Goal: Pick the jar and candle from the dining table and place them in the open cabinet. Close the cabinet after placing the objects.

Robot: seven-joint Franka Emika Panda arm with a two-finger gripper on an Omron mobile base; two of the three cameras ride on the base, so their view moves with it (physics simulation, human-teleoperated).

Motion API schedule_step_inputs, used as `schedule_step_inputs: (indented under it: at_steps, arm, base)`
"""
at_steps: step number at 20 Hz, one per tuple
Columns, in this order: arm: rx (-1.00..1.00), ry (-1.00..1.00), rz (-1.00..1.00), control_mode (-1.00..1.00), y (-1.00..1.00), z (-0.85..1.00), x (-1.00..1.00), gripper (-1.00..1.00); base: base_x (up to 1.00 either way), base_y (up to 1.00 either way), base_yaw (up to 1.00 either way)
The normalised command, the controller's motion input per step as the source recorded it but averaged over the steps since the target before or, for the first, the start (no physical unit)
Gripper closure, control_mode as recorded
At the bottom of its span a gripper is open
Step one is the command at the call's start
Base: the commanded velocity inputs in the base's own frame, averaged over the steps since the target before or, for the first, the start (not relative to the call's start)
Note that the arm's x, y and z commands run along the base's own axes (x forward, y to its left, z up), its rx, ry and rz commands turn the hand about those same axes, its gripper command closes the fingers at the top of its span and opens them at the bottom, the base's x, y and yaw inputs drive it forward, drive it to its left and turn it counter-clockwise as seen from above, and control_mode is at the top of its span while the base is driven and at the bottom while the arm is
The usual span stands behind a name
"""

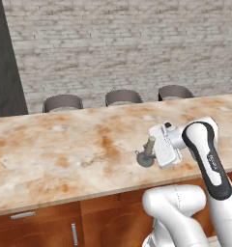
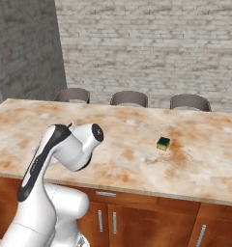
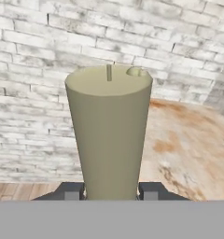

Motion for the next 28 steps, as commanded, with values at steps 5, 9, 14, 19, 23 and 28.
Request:
schedule_step_inputs:
  at_steps: [5,9,14,19,23,28]
  arm:
    - [0.01,0.01,0.13,-1.0,0.0,0.35,-0.43,1.0]
    - [0.03,0.06,0.07,-1.0,0.0,0.34,-0.4,1.0]
    - [0.02,0.06,0.02,-1.0,0.0,0.31,-0.38,1.0]
    - [-0.02,0.05,0.0,-1.0,0.0,0.04,-0.1,1.0]
    - [0.0,0.0,0.0,-1.0,0.0,0.0,0.0,1.0]
    - [0.0,0.0,0.0,-1.0,0.0,0.0,0.0,1.0]
  base:
    - [0.0,0.0,0.0]
    - [0.0,0.0,0.0]
    - [0.0,0.0,0.0]
    - [0.0,0.0,0.0]
    - [0.0,0.0,0.0]
    - [0.0,0.0,0.0]
